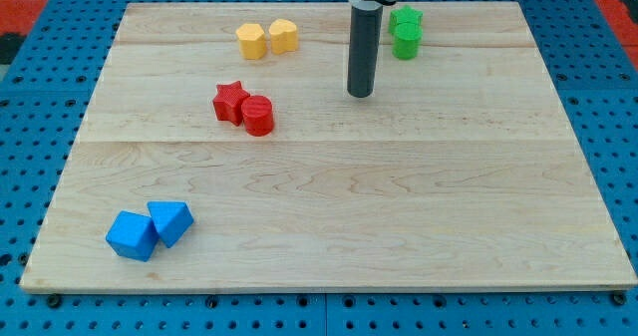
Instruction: Point your arm at top right
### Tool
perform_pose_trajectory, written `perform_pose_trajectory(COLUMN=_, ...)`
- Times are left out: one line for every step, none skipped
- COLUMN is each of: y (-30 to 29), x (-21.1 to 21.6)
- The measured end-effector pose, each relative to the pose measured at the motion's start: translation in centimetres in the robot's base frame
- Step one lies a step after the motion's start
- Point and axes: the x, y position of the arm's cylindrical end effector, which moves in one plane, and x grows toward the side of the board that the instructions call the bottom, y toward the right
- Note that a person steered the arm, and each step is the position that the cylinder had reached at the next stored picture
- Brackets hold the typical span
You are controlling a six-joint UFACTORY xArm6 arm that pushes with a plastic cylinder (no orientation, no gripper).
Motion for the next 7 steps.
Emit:
perform_pose_trajectory(y=3.3, x=0.1)
perform_pose_trajectory(y=4.4, x=0.1)
perform_pose_trajectory(y=4.7, x=-0.7)
perform_pose_trajectory(y=9.1, x=-2.0)
perform_pose_trajectory(y=14.0, x=-3.8)
perform_pose_trajectory(y=14.9, x=-6.4)
perform_pose_trajectory(y=15.1, x=-8.5)
